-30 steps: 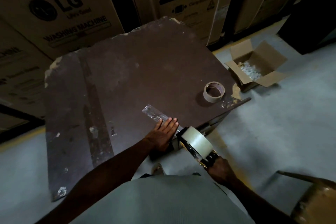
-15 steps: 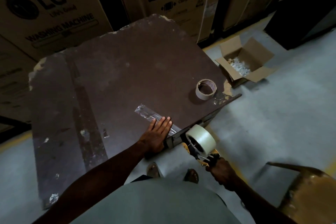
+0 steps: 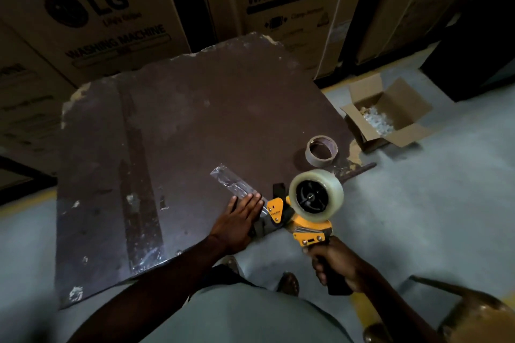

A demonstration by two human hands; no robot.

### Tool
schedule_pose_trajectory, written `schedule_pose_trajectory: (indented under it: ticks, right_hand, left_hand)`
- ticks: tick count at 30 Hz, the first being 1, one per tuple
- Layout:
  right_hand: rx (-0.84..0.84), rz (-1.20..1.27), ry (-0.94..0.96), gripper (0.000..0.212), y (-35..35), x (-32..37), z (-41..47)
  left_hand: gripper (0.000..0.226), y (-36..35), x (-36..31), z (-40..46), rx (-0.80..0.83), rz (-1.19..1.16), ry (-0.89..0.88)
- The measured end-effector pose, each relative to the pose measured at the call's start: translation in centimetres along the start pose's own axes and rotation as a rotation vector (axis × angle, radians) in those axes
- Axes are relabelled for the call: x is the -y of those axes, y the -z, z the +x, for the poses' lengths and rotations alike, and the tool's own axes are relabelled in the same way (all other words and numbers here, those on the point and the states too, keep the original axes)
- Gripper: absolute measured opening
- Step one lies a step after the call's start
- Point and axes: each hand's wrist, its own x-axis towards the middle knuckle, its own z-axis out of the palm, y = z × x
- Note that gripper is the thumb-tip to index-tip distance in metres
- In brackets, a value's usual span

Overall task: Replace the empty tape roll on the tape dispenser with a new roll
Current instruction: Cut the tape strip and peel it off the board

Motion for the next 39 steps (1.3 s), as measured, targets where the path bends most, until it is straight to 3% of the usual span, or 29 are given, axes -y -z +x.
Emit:
schedule_pose_trajectory:
  ticks: [5, 9, 15, 22, 28, 33, 39]
  right_hand:
    - [0.08, 0.149, -0.062, 0.018, -1.9, 4.3, 2.0]
    - [0.132, 0.2, -0.063, 0.021, -3.6, 7.7, 3.9]
    - [0.215, 0.269, -0.021, 0.02, -5.9, 12.7, 7.7]
    - [0.247, 0.257, -0.027, 0.026, -7.3, 17.4, 13.0]
    - [0.319, 0.257, -0.073, 0.021, -7.6, 21.4, 15.9]
    - [0.528, 0.247, -0.118, 0.025, -6.2, 24.2, 17.7]
    - [0.808, 0.317, -0.224, 0.028, -4.5, 26.9, 18.2]
  left_hand:
    - [0.074, 0.7, 2.0, -0.3, -0.027, -0.071, -0.063]
    - [0.053, 2.3, 3.7, -0.4, -0.067, -0.27, 0.021]
    - [0.046, 4.2, 8.1, 0.4, -0.261, -0.592, 0.227]
    - [0.035, 6.9, 11.5, 2.3, -0.452, -0.768, 0.352]
    - [0.043, 9.6, 12.6, 6.1, -0.594, -1.006, 0.531]
    - [0.053, 13.6, 15.1, 9.2, -0.689, -1.358, 0.611]
    - [0.044, 18.0, 16.6, 10.1, -0.741, -1.328, 0.596]
